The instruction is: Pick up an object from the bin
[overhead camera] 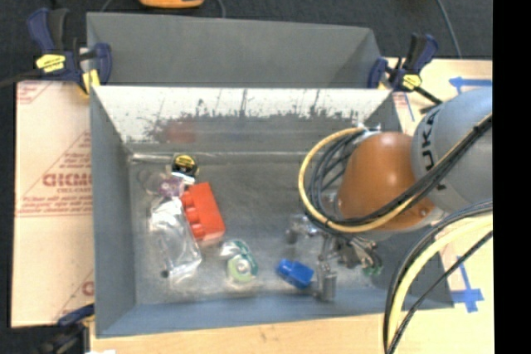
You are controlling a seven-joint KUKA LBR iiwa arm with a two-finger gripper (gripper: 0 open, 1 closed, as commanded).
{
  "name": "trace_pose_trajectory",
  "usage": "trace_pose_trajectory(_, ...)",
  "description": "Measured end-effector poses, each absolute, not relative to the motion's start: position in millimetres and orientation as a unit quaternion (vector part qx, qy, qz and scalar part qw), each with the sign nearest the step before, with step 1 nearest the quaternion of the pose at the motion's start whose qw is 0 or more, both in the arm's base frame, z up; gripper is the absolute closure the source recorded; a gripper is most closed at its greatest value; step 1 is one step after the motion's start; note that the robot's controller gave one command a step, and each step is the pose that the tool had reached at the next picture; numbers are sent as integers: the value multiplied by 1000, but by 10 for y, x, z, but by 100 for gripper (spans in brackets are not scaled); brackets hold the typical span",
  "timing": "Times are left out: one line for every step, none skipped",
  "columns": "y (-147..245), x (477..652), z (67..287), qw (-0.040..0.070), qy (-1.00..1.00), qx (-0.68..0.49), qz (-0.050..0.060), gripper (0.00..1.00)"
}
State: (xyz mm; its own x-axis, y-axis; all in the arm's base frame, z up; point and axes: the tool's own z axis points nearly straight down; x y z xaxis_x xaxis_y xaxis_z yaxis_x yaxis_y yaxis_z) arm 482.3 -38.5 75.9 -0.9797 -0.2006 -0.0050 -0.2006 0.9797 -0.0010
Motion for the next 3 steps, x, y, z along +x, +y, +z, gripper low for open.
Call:
trace_pose_trajectory(-115,4817,720,7,995,-104,-1,0)
trace_pose_trajectory(-120,4804,722,5,995,-104,0,100)
trace_pose_trajectory(-266,5030,2016,6,996,-91,-1,100)
